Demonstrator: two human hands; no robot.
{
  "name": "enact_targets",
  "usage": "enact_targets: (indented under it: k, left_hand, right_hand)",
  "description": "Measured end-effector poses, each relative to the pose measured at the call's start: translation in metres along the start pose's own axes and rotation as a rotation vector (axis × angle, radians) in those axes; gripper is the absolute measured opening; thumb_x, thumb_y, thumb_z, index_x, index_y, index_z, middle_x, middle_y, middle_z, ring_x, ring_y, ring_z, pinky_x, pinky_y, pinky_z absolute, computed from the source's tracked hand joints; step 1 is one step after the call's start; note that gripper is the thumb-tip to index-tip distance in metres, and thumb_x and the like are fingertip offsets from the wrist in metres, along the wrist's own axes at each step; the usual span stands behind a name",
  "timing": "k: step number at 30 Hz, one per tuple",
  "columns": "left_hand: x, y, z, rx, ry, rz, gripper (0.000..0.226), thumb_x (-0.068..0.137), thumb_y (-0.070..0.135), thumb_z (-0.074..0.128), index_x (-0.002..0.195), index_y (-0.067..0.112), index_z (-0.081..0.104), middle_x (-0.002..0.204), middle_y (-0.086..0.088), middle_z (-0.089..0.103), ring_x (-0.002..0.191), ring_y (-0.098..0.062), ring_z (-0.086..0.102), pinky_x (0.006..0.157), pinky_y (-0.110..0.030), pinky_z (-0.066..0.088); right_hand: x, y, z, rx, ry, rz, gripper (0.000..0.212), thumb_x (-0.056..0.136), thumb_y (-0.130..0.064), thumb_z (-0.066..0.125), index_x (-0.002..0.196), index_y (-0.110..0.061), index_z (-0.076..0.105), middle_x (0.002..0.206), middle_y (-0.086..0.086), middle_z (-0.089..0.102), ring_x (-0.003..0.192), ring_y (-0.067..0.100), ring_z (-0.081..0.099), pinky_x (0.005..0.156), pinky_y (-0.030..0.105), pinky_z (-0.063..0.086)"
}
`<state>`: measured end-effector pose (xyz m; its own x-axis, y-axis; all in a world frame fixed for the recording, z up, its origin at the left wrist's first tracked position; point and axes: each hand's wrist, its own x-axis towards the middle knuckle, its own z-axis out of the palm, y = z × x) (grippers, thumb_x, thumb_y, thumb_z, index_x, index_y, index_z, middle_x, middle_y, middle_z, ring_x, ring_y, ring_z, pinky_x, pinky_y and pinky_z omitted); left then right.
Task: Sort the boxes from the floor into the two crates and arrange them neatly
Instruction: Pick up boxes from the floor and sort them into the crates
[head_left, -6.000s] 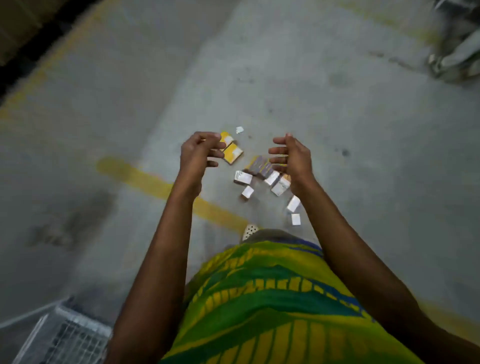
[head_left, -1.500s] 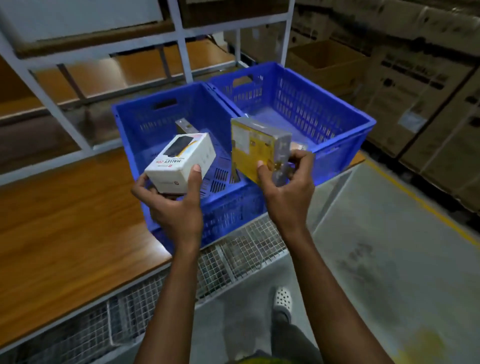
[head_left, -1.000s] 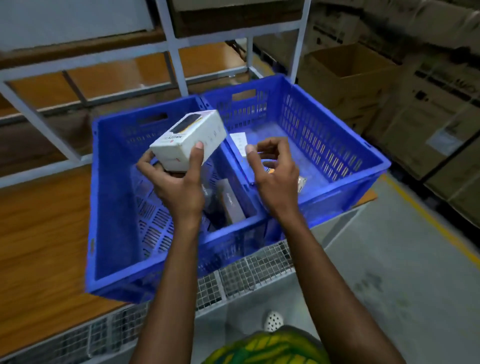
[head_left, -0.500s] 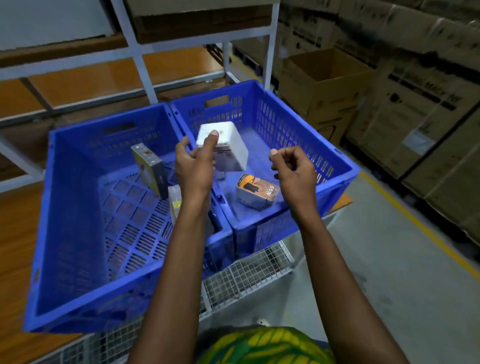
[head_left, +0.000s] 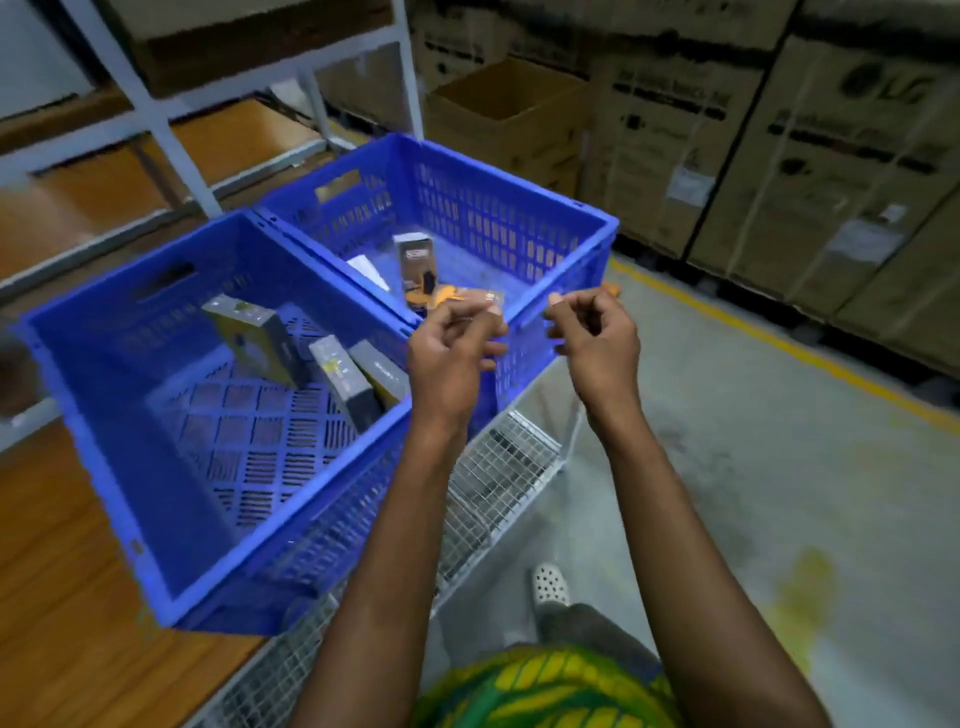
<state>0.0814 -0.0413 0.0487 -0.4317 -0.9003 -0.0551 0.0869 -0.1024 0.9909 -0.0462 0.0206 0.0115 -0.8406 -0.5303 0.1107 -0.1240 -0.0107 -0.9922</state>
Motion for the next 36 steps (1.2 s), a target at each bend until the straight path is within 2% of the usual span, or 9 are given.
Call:
enact_targets:
  k: [5,10,14,17,21,23,29,32,36]
  left_hand:
    - [-0.058,-0.037,0.013,0.041,-0.225,-0.09,0.005,0.093,0.012,0.066,0.098,0.011,0.067,0.083,-0.011,0.073,0.059,-0.016,0.062,0.056,-0.027,0.046]
    - [-0.132,-0.082,0.043,0.106,-0.477,-0.222,0.005,0.092,0.011,0.066,0.093,0.016,0.066,0.082,-0.01,0.072,0.059,-0.016,0.059,0.054,-0.026,0.044]
    - [-0.19,-0.114,0.074,0.195,-0.724,-0.27,0.006,0.091,0.013,0.067,0.09,0.019,0.067,0.082,-0.009,0.072,0.061,-0.017,0.061,0.054,-0.026,0.045]
    - [-0.234,-0.134,0.096,0.242,-0.881,-0.301,0.005,0.092,0.013,0.066,0.096,0.014,0.068,0.084,-0.01,0.071,0.059,-0.016,0.059,0.052,-0.024,0.044]
    - [-0.297,-0.157,0.12,0.332,-1.089,-0.341,0.006,0.091,0.015,0.067,0.097,0.014,0.068,0.085,-0.01,0.072,0.062,-0.017,0.062,0.054,-0.025,0.046]
    - [-0.326,-0.167,0.131,0.375,-1.161,-0.351,0.004,0.091,0.016,0.068,0.095,0.016,0.068,0.087,-0.01,0.073,0.064,-0.019,0.063,0.056,-0.027,0.047]
    - [-0.433,-0.203,0.183,0.484,-1.383,-0.38,0.003,0.09,0.016,0.067,0.091,0.018,0.067,0.087,-0.011,0.072,0.065,-0.021,0.063,0.055,-0.026,0.046]
    - [-0.49,-0.231,0.212,0.563,-1.492,-0.388,0.011,0.09,0.015,0.066,0.1,0.011,0.069,0.086,-0.011,0.073,0.066,-0.022,0.064,0.054,-0.026,0.047]
    - [-0.564,-0.264,0.25,0.687,-1.572,-0.392,0.016,0.09,0.014,0.064,0.104,0.007,0.07,0.085,-0.01,0.073,0.068,-0.023,0.065,0.055,-0.027,0.047]
  right_hand:
    - [-0.094,0.026,-0.056,-0.036,0.127,0.091,0.015,0.088,-0.036,0.071,0.079,-0.026,0.064,0.083,0.009,0.075,0.068,0.015,0.068,0.069,0.037,0.054]
    - [-0.196,0.057,-0.138,-0.102,0.346,0.236,0.016,0.094,-0.024,0.071,0.08,-0.024,0.063,0.089,0.016,0.075,0.067,0.019,0.067,0.062,0.023,0.05]
    - [-0.276,0.071,-0.203,-0.135,0.545,0.34,0.017,0.095,-0.027,0.07,0.084,-0.015,0.064,0.091,0.014,0.075,0.066,0.017,0.068,0.062,0.026,0.051]
    - [-0.335,0.075,-0.248,-0.12,0.717,0.397,0.017,0.094,-0.027,0.071,0.088,-0.012,0.065,0.09,0.011,0.075,0.063,0.013,0.067,0.065,0.031,0.052]
    - [-0.415,0.08,-0.3,-0.069,0.952,0.458,0.014,0.095,-0.023,0.07,0.089,-0.011,0.064,0.088,0.01,0.075,0.062,0.013,0.064,0.061,0.028,0.049]
    - [-0.449,0.083,-0.319,-0.027,1.037,0.48,0.014,0.095,-0.022,0.07,0.085,-0.017,0.061,0.085,0.007,0.074,0.06,0.013,0.062,0.057,0.026,0.046]
    - [-0.542,0.089,-0.391,0.044,1.265,0.556,0.012,0.096,-0.015,0.066,0.085,-0.017,0.061,0.084,0.008,0.072,0.059,0.016,0.061,0.056,0.026,0.043]
    - [-0.588,0.096,-0.435,0.055,1.354,0.577,0.011,0.096,-0.016,0.065,0.098,-0.006,0.065,0.083,0.008,0.073,0.059,0.014,0.063,0.055,0.024,0.045]
    - [-0.65,0.108,-0.498,0.073,1.461,0.622,0.01,0.096,-0.019,0.065,0.095,-0.01,0.066,0.086,0.006,0.075,0.06,0.011,0.065,0.054,0.022,0.047]
